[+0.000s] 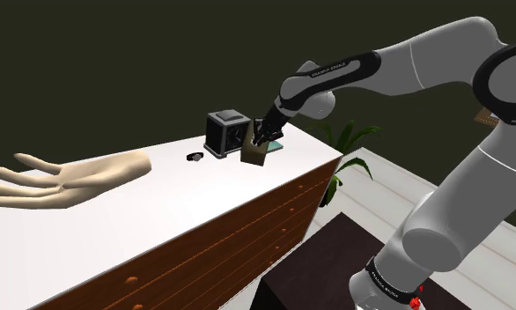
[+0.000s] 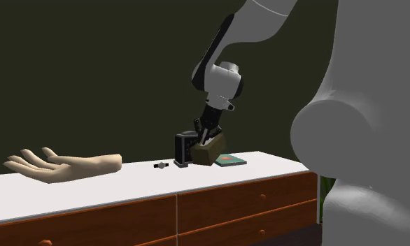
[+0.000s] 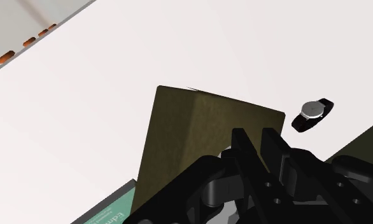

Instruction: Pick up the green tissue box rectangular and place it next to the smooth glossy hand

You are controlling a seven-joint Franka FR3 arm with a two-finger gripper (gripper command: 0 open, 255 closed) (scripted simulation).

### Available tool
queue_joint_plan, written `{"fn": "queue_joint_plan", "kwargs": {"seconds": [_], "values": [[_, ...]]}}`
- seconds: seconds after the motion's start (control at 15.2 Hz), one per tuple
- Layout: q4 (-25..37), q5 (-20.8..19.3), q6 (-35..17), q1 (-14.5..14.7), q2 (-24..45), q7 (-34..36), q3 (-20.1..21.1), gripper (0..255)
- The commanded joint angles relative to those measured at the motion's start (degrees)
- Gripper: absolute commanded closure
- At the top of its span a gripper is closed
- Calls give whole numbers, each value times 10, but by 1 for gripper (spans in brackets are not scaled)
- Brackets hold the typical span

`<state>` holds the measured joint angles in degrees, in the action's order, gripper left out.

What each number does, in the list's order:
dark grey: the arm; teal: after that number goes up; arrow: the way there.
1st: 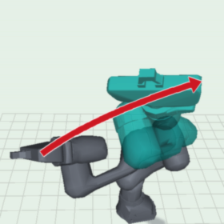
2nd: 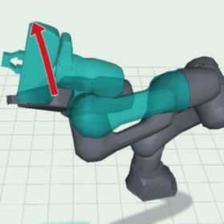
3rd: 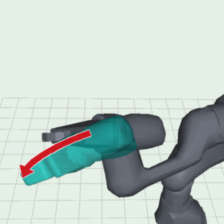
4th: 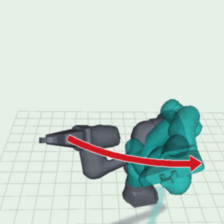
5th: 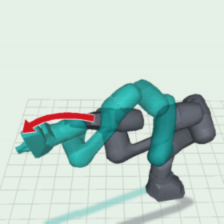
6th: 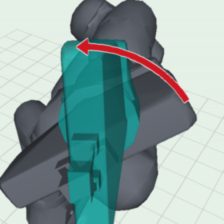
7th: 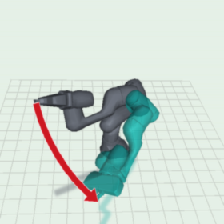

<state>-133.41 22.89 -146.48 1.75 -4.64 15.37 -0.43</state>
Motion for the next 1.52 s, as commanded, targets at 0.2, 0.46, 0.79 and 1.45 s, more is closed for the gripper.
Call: {"fn": "queue_joint_plan", "kwargs": {"seconds": [0.2, 0.46, 0.79, 1.45], "values": [[17, -18, 36, -4, -20, 19, 0, 255], [34, -31, 65, -6, -34, 33, 0, 255], [57, -43, 102, -10, -49, 48, 0, 255], [113, -63, 176, -14, -69, 73, 0, 255]]}}
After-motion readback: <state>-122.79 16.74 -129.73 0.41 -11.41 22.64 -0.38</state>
